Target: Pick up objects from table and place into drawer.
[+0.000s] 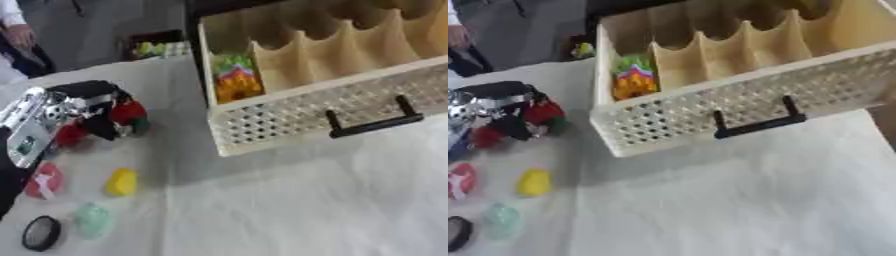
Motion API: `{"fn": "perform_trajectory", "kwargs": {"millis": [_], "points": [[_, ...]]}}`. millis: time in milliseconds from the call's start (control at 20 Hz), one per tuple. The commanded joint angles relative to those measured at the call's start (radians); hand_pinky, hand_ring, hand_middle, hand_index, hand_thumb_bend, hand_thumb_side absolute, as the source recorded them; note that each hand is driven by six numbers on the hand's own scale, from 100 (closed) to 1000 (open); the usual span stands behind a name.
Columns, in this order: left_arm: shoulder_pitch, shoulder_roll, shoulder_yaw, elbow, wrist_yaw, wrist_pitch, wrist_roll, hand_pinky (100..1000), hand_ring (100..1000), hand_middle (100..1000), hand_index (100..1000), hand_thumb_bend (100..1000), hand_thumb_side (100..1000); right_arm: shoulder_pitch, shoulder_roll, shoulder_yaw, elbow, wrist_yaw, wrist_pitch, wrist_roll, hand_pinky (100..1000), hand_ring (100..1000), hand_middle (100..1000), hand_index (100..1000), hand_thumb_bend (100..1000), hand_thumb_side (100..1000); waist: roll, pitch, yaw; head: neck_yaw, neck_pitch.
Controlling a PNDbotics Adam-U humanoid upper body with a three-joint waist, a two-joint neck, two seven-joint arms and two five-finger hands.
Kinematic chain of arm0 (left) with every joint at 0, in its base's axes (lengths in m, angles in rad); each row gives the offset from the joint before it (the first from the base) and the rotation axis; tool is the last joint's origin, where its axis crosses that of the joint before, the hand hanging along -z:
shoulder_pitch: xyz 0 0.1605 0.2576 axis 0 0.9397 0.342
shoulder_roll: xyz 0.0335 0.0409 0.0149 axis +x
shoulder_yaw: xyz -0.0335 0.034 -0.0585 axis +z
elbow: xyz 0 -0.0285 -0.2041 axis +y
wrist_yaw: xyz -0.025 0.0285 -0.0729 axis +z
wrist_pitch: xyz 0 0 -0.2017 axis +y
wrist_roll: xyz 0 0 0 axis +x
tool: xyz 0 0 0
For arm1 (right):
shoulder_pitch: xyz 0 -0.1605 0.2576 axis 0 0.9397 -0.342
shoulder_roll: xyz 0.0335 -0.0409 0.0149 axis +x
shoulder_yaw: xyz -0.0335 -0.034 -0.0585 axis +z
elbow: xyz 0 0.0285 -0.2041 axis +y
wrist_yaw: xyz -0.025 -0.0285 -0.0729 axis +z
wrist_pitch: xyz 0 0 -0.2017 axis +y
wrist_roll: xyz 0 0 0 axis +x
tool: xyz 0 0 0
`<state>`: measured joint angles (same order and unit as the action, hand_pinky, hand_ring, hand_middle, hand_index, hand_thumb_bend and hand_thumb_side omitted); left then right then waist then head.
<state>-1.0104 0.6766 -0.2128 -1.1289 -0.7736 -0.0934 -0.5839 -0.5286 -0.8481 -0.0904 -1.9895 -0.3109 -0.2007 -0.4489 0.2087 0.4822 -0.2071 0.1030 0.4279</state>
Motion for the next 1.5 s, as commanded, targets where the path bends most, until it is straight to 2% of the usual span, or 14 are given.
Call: {"fn": "perform_trajectory", "kwargs": {"millis": [50, 550, 900, 950, 1000, 1050, 1500], "points": [[-0.009, 0.022, 0.012, -0.003, 0.017, 0.011, 0.02, 177, 384, 461, 704, 100, 379, -0.006, -0.014, -0.016, -0.011, -0.004, -0.001, -0.007, 526, 294, 285, 490, 101, 854, -0.009, -0.024, 0.0, 0.002, -0.014], [-0.019, 0.034, 0.01, -0.026, 0.056, 0.026, 0.031, 149, 363, 454, 644, 100, 247, 0.005, -0.01, -0.019, -0.011, -0.004, 0.002, -0.017, 525, 297, 287, 489, 101, 856, -0.018, -0.04, 0.01, -0.001, 0.001], [-0.025, 0.056, 0.018, -0.101, 0.136, 0.033, -0.01, 133, 357, 456, 617, 100, 249, 0.012, -0.01, -0.018, -0.011, -0.009, 0.011, -0.023, 522, 300, 291, 487, 100, 852, -0.03, -0.072, 0.028, -0.017, 0.026], [-0.027, 0.059, 0.02, -0.115, 0.152, 0.037, -0.016, 128, 354, 455, 613, 100, 291, 0.013, -0.009, -0.017, -0.011, -0.009, 0.014, -0.024, 522, 301, 292, 487, 106, 861, -0.032, -0.078, 0.031, -0.019, 0.029], [-0.028, 0.062, 0.023, -0.129, 0.168, 0.041, -0.022, 125, 352, 454, 609, 100, 291, 0.014, -0.008, -0.018, -0.011, -0.01, 0.017, -0.025, 521, 302, 293, 487, 100, 852, -0.033, -0.083, 0.033, -0.021, 0.032], [-0.028, 0.065, 0.026, -0.142, 0.184, 0.047, -0.028, 125, 352, 454, 607, 100, 251, 0.016, -0.008, -0.018, -0.011, -0.01, 0.018, -0.026, 521, 302, 293, 487, 100, 852, -0.035, -0.087, 0.035, -0.023, 0.034], [-0.034, 0.088, 0.056, -0.264, 0.331, 0.112, -0.047, 100, 325, 436, 547, 100, 265, 0.032, 0.0, -0.023, -0.011, -0.015, 0.024, -0.041, 520, 308, 299, 482, 100, 850, -0.049, -0.127, 0.048, -0.034, 0.057]]}}
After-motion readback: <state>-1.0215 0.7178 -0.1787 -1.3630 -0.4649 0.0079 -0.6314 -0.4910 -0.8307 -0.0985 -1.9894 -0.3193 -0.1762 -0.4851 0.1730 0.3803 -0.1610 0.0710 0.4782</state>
